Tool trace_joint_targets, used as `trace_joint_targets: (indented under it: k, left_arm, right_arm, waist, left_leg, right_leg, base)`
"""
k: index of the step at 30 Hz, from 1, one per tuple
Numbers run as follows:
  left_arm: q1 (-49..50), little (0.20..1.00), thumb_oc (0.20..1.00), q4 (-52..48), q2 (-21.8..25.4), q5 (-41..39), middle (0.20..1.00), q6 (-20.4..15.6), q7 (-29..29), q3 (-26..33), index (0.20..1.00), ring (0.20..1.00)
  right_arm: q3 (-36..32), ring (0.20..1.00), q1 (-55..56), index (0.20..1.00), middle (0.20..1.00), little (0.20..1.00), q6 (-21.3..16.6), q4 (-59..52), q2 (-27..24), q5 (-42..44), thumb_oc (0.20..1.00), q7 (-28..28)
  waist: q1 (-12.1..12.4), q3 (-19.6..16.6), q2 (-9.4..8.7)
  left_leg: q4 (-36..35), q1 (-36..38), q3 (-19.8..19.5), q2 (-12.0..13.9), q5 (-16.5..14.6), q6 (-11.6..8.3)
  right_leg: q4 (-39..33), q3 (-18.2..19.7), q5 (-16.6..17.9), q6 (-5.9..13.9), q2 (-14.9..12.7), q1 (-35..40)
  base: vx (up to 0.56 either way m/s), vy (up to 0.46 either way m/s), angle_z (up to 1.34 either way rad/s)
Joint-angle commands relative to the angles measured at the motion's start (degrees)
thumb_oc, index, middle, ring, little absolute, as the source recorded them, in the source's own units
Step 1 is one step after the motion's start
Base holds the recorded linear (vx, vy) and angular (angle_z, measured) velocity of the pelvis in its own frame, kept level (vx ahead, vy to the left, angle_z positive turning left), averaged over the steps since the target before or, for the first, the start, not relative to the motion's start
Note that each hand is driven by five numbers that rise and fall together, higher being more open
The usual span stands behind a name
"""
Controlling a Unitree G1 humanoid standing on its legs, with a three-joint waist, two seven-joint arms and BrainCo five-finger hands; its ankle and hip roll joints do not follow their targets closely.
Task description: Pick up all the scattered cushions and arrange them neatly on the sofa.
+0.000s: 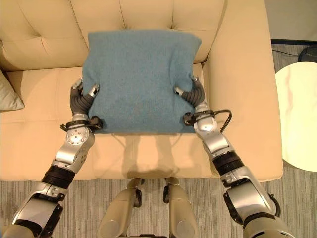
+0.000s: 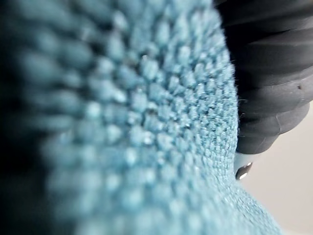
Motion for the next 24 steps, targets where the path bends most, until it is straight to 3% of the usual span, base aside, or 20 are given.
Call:
trace_joint_targets:
  k: [1, 6, 10, 12, 13, 19, 24]
  left_arm:
    - [-7.41, 0.200, 0.200, -9.58, 0.74, 8.05, 0.200, -9.62, 0.83, -5.23, 0.200, 0.200]
    - [-18.41, 0.200, 0.200, -5.25, 3.18, 13.37, 0.200, -9.55, 7.65, -7.57, 0.200, 0.200]
    - [-27.56, 0.200, 0.200, 1.63, 5.73, 18.67, 0.200, -6.86, 14.09, -9.60, 0.200, 0.200]
    - [-29.37, 0.200, 0.200, 2.96, 5.50, 18.91, 0.200, -7.18, 14.45, -10.29, 0.200, 0.200]
    - [-35.57, 0.200, 0.200, 8.77, 5.66, 19.58, 0.200, -5.87, 16.96, -12.46, 0.200, 0.200]
    - [-45.20, 0.200, 0.200, 19.17, 4.94, 15.63, 0.200, -4.80, 16.75, -16.50, 0.200, 0.200]
    - [-54.23, 0.200, 0.200, 30.37, 3.40, 9.24, 0.200, -3.59, 10.79, -22.06, 0.200, 0.200]
  right_arm:
    - [3.77, 0.200, -5.88, 0.200, 0.200, 0.200, -9.82, -10.67, 6.73, -4.70, 0.200, -0.49]
    - [5.74, 0.200, -16.67, 0.200, 0.200, 0.200, -10.65, -8.68, 5.82, -12.07, 0.200, -7.11]
    - [6.76, 0.200, -24.00, 0.200, 0.200, 0.200, -9.60, -3.08, 3.78, -18.32, 0.200, -14.68]
    - [7.49, 0.200, -25.44, 0.200, 0.200, 0.200, -9.68, -1.87, 3.44, -19.15, 0.200, -15.38]
    - [9.75, 0.200, -31.17, 0.200, 0.200, 0.200, -8.19, 4.18, 3.08, -21.21, 0.200, -18.92]
    - [14.23, 0.200, -39.95, 0.200, 0.200, 0.200, -7.05, 16.05, 4.18, -17.71, 0.200, -20.05]
    - [17.53, 0.200, -44.94, 0.200, 0.200, 0.200, -7.02, 27.04, 5.73, -6.37, 0.200, -14.68]
  waist:
    - [-0.12, -7.61, -4.02]
    - [0.04, -7.59, -3.86]
    - [0.27, -7.06, -3.39]
    - [0.15, -6.94, -3.48]
    - [0.40, -7.31, -3.92]
    - [0.88, -7.18, -4.54]
    - [1.40, -5.52, -3.91]
  left_leg:
    - [6.13, -1.10, 0.56, -1.27, -4.83, -1.98]
    - [6.13, -3.69, -0.24, -0.89, -4.12, -2.04]
    - [5.23, -6.00, -1.42, -0.50, -3.09, -2.39]
    - [5.23, -7.11, -1.68, -0.49, -2.52, -2.49]
    - [5.56, -10.00, -3.28, -0.47, -2.27, -2.54]
    - [6.16, -15.69, -5.25, 0.01, -1.21, -2.80]
    - [5.23, -18.79, -6.61, 0.67, 1.00, -3.67]
  right_leg:
    - [1.46, -0.07, -1.79, 6.21, -4.01, 0.97]
    - [2.34, -0.44, -1.66, 6.40, -3.69, -2.45]
    - [2.87, -0.88, -1.66, 6.38, -3.49, -5.29]
    - [2.77, -0.95, -1.16, 6.37, -3.63, -6.28]
    - [2.72, -1.00, -0.85, 6.48, -3.35, -8.95]
    - [3.17, -1.21, -0.04, 6.62, -2.87, -14.60]
    - [5.21, -1.84, -0.43, 6.46, -2.78, -18.90]
  base:
    - [0.03, -0.033, -0.02]
    - [-0.01, -0.047, -0.01]
    - [0.00, -0.046, 0.04]
    - [-0.01, -0.050, 0.17]
    - [0.02, -0.058, 0.15]
    - [-0.01, -0.075, 0.04]
    - [-0.02, -0.027, 0.04]
